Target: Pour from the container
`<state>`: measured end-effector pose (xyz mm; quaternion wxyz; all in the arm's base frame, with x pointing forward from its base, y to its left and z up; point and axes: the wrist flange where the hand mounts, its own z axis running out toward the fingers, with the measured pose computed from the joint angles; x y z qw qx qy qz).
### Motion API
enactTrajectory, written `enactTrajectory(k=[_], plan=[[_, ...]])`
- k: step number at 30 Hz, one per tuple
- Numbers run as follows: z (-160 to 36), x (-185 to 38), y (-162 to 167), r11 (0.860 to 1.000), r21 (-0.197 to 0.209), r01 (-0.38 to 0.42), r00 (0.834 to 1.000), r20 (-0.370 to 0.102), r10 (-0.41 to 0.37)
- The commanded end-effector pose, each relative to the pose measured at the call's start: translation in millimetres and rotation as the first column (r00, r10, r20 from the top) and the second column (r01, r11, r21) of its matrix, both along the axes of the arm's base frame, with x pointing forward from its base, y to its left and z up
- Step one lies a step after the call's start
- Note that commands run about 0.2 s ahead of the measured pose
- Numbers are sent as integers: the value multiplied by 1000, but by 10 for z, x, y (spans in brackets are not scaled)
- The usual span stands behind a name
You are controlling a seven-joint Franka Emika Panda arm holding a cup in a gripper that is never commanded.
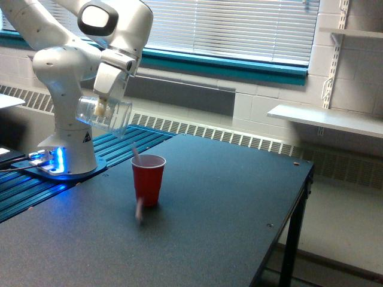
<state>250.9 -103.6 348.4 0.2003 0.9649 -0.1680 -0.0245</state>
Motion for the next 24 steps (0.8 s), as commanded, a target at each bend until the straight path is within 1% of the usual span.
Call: enactTrajectory(k=[1,6,14,24], plan=[[-141,-60,135,1000,1,5,1000,-29,-5],[-142,-53,187,1000,8,-5,1000,-31,5],[-148,-47,220,1000,4,2,1000,-22,-2],[-165,-22,259,1000,-14,-1,1000,-5,1]])
